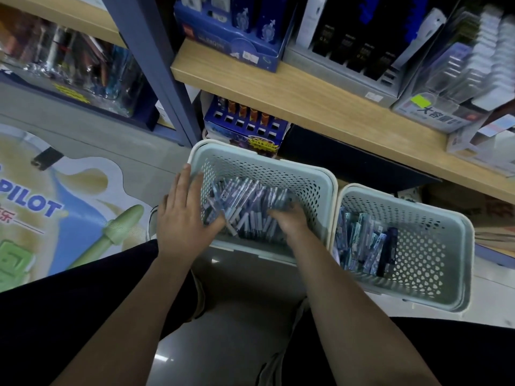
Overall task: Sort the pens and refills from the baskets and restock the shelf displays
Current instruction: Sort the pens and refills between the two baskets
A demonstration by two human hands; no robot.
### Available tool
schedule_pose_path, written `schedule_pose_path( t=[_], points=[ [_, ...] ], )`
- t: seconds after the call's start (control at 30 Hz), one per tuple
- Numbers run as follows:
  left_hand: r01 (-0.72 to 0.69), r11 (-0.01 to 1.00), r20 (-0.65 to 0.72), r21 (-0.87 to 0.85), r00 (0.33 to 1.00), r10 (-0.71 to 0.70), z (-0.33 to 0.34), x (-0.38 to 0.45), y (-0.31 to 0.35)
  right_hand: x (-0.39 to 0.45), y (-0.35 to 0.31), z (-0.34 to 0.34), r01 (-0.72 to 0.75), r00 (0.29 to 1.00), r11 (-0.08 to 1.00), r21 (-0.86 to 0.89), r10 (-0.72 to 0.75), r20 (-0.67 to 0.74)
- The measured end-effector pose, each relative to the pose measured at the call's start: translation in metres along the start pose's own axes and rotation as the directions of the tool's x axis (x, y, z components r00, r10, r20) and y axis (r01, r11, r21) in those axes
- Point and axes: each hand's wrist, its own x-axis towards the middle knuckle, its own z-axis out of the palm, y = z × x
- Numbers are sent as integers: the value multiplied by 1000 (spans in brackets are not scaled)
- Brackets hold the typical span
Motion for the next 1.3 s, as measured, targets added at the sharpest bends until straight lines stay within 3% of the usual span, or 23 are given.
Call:
schedule_pose_path(
  t=[0.17,0.33,0.77,0.87,0.93,1.07,1.3],
  points=[
    [12,1000,-34,25,999,-11,4,-2,-5,7,-5,15,122,979,981,-153,-144,-142],
    [17,999,-67,37,998,-15,5,-2,-4,6,-12,37,122,990,970,-211,-102,102],
    [59,998,-61,14,996,-58,5,-2,0,20,-7,49,-9,1000,995,-97,9,-1],
    [65,998,-58,10,996,-65,5,-1,0,15,-8,48,-69,996,980,-188,78,41],
    [64,998,-57,2,996,-64,6,-1,0,15,-7,49,-83,993,986,-142,94,70],
    [70,997,-53,-11,996,-71,6,-1,-1,20,-10,52,-10,993,1000,-29,13,115],
    [71,997,-49,-31,996,-73,5,1,0,23,-12,56,0,986,993,-119,20,164]
  ],
)
